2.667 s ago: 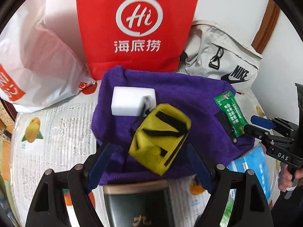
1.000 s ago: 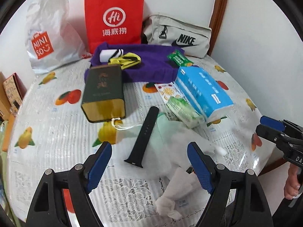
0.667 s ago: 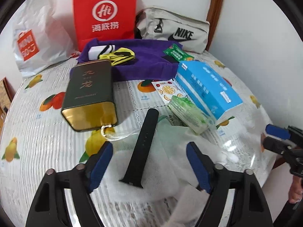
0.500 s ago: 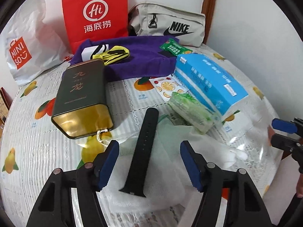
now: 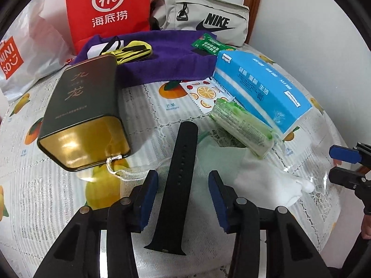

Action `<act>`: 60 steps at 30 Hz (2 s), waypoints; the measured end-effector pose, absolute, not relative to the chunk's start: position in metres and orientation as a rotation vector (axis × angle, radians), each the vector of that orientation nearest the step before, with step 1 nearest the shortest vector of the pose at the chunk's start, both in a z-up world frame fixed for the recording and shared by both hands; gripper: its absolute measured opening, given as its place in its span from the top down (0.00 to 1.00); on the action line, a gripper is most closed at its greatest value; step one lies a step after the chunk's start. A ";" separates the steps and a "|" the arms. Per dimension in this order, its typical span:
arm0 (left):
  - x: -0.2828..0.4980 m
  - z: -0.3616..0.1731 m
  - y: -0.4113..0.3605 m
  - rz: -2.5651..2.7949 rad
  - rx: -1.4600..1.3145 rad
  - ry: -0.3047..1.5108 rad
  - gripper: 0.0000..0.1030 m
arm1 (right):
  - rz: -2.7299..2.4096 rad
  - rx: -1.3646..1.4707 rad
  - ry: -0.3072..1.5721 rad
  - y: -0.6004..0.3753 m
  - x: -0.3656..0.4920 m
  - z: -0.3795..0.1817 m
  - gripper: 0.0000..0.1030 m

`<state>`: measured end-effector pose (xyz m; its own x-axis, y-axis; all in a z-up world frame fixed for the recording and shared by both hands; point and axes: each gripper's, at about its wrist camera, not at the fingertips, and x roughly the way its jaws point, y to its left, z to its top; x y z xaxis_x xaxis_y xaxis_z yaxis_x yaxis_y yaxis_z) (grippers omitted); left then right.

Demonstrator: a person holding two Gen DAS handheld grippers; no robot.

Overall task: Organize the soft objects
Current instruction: 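Reach the left gripper to the black strap on the bed and close on it, then reach the right gripper to the green tissue pack and grasp it while the left holds the strap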

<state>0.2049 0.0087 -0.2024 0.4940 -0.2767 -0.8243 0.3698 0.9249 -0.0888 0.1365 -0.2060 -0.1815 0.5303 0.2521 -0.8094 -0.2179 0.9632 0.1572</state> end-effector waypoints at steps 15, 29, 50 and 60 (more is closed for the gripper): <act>0.204 -0.197 0.012 -0.414 0.113 0.972 0.79 | 0.280 0.028 0.994 -0.201 0.138 -0.188 0.52; 0.195 -0.189 0.023 -0.444 0.041 0.998 0.79 | 0.286 0.027 1.013 -0.197 0.137 -0.193 0.52; 0.180 -0.190 0.014 -0.505 0.043 1.004 0.66 | 0.291 0.029 1.030 -0.197 0.133 -0.198 0.52; 0.184 -0.193 0.010 -0.509 0.035 1.033 0.80 | 0.292 0.029 1.037 -0.198 0.135 -0.200 0.52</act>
<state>0.1842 0.0098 -0.1934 0.4069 -0.3878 -0.8271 0.4202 0.8834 -0.2075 0.1346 -0.1984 -0.2000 0.4734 0.2523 -0.8439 -0.2246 0.9610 0.1613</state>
